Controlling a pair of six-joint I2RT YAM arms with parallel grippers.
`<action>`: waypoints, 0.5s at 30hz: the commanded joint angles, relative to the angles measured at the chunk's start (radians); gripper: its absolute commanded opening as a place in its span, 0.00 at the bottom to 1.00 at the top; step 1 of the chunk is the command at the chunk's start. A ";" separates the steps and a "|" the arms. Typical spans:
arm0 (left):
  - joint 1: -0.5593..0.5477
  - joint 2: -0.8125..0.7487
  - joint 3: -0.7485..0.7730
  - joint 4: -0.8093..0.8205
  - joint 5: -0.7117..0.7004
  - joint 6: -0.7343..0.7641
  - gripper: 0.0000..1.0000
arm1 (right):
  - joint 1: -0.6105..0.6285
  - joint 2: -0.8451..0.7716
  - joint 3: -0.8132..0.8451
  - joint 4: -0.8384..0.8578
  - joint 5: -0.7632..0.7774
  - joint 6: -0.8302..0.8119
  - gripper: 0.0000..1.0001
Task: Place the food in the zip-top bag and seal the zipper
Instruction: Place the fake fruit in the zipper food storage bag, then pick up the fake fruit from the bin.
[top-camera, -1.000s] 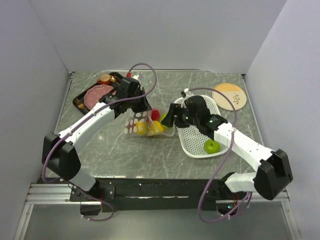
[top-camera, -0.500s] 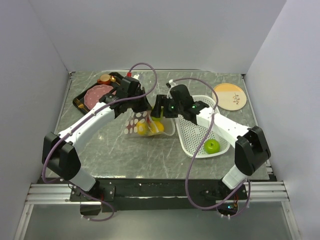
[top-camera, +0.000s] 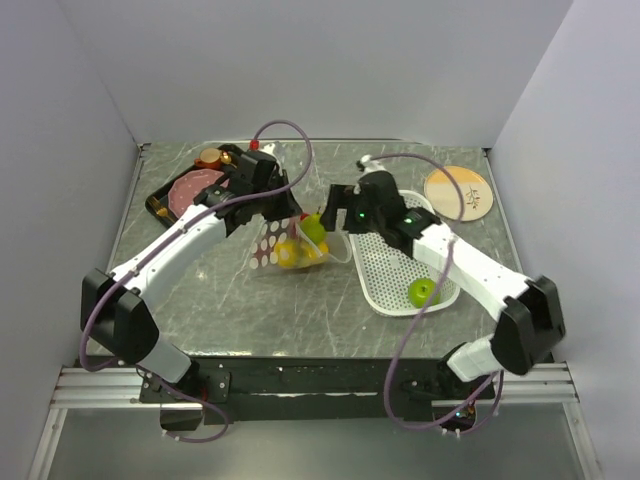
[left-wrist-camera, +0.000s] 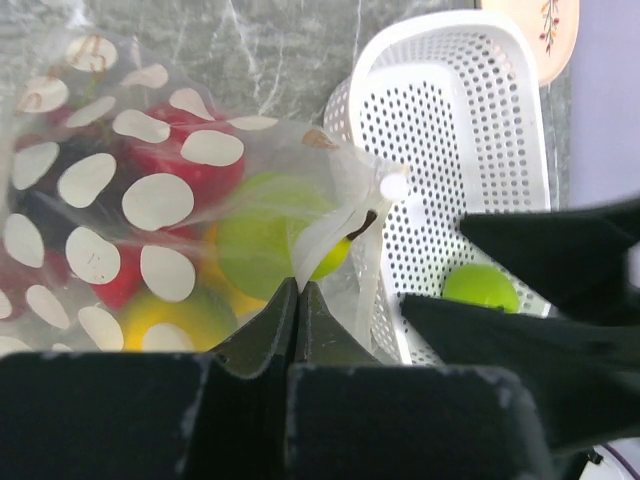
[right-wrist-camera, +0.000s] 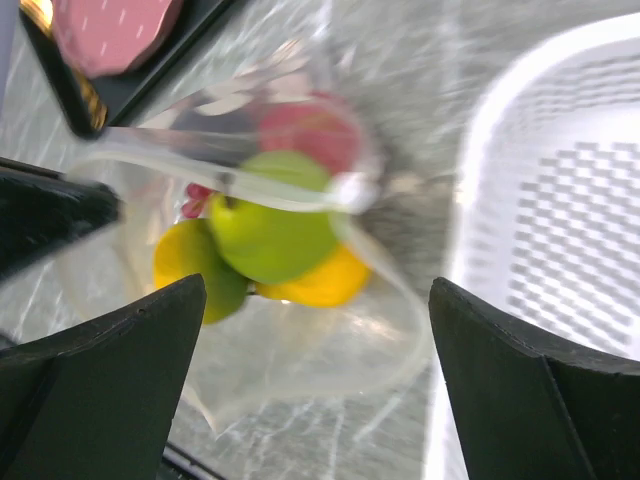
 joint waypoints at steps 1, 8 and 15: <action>-0.002 -0.079 0.039 0.022 -0.068 0.005 0.01 | -0.079 -0.187 -0.068 -0.025 0.113 -0.013 1.00; 0.000 -0.128 0.002 0.035 -0.166 0.002 0.03 | -0.142 -0.301 -0.194 -0.048 0.095 -0.042 0.81; -0.002 -0.189 -0.027 0.076 -0.200 -0.010 0.13 | -0.144 -0.324 -0.257 -0.036 0.107 0.002 0.73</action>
